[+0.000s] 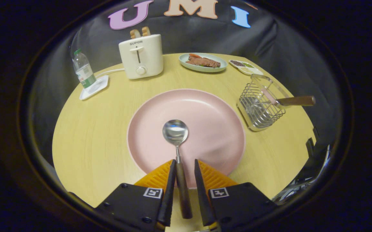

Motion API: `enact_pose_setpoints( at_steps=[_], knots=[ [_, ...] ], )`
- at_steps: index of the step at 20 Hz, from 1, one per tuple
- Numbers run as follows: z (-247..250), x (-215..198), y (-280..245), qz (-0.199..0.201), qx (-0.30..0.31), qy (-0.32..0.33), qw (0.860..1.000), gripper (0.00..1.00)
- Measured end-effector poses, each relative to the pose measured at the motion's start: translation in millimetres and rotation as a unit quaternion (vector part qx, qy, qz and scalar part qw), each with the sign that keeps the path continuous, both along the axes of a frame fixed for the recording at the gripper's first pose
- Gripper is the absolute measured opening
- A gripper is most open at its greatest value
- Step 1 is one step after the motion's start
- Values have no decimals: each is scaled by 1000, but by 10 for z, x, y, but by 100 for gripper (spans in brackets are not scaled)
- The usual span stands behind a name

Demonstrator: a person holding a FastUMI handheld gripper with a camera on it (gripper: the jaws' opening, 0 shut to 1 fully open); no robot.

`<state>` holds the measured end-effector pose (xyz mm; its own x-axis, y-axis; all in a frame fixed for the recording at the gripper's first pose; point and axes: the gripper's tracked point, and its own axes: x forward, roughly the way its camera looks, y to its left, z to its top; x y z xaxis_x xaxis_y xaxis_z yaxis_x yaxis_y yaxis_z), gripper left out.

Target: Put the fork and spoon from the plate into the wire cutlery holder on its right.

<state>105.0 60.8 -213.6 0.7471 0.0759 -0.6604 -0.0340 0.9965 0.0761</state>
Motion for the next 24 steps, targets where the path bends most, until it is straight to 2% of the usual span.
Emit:
enact_pose_setpoints(
  at_steps=[2,3,4,8,12,14,24],
  knots=[
    [-23,31,17,11,-3,-6,1000,17],
    [-43,71,32,20,-1,-13,1000,18],
    [-41,75,56,23,-1,-14,1000,10],
    [4,29,33,23,-1,-22,999,9],
    [58,-12,-7,28,-12,-18,999,3],
    [122,-23,-31,25,-11,-18,999,3],
    [764,-41,-342,-36,22,-17,999,3]
  ],
)
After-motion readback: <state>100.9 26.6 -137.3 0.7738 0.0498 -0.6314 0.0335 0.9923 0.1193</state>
